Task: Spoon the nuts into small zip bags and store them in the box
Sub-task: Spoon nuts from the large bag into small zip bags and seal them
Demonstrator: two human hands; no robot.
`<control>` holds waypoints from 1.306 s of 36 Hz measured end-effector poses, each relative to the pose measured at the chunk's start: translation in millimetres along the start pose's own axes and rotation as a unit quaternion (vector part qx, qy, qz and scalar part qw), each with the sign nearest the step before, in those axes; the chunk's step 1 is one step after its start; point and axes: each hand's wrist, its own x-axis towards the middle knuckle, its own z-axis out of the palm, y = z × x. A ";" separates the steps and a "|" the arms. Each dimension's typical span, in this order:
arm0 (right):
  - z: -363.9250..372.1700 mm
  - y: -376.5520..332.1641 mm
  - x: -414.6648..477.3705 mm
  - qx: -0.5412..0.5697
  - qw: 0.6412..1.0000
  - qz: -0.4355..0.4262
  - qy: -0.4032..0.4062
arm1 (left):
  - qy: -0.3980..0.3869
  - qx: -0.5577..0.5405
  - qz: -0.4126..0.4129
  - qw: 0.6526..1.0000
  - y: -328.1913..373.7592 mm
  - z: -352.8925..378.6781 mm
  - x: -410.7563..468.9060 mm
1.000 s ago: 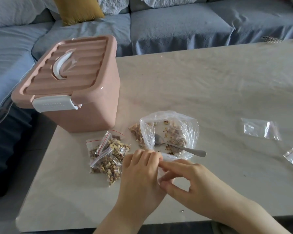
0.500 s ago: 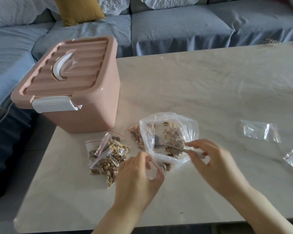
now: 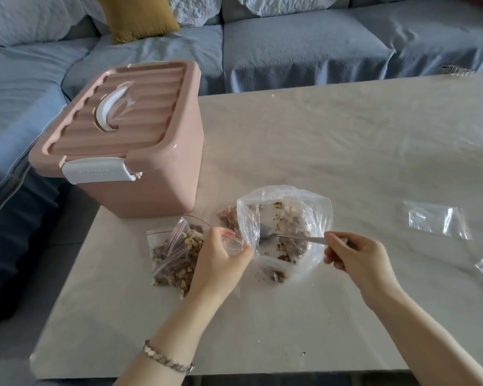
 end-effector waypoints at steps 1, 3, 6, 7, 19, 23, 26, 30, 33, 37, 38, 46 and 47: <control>0.5 -0.3 -0.4 0.013 0.999 -0.026 0.023 | -0.010 -0.006 -0.003 1.000 -0.3 0.6 1.4; 2.7 -0.3 -0.9 0.014 0.995 -0.086 0.057 | -0.023 -0.025 -0.010 0.999 0.7 1.9 3.2; 8.3 3.1 -2.1 -0.002 0.986 -0.154 0.070 | -0.035 -0.067 -0.025 0.997 3.3 2.3 5.0; 10.6 5.6 -2.8 -0.003 0.984 -0.165 0.068 | -0.040 -0.077 -0.027 0.996 3.4 2.2 5.3; 40.3 23.0 -11.8 -0.031 0.981 -0.186 -0.044 | -0.074 -0.102 -0.005 0.992 -4.2 5.8 2.0; 34.3 22.4 -12.1 -0.054 0.981 -0.181 -0.047 | -0.081 -0.119 0.004 0.990 -5.8 6.8 0.1; 25.8 24.0 -16.4 -0.050 0.985 -0.159 -0.045 | -0.091 -0.112 0.006 0.989 -8.3 7.3 -0.9; 18.1 22.5 -22.9 -0.009 0.994 -0.110 -0.024 | -0.101 -0.106 0.034 0.989 -11.3 9.0 -4.0; 15.4 20.6 -24.7 0.043 0.998 -0.043 -0.002 | -0.109 -0.097 0.047 0.988 -13.2 10.5 -6.5; 8.9 18.4 -26.4 0.094 0.995 -0.002 0.018 | -0.085 -0.071 0.086 0.990 -14.4 8.4 -10.6; 6.5 16.8 -26.8 0.100 0.995 -0.001 0.020 | -0.060 -0.053 0.109 0.991 -14.9 7.3 -11.8; -17.2 -1.8 -25.0 0.094 0.994 -0.037 0.050 | 0.087 -0.018 0.209 0.974 -3.3 4.7 -21.6; -20.7 -4.5 -23.9 0.092 0.993 -0.043 0.056 | 0.086 -0.020 0.205 0.975 -1.3 5.5 -22.6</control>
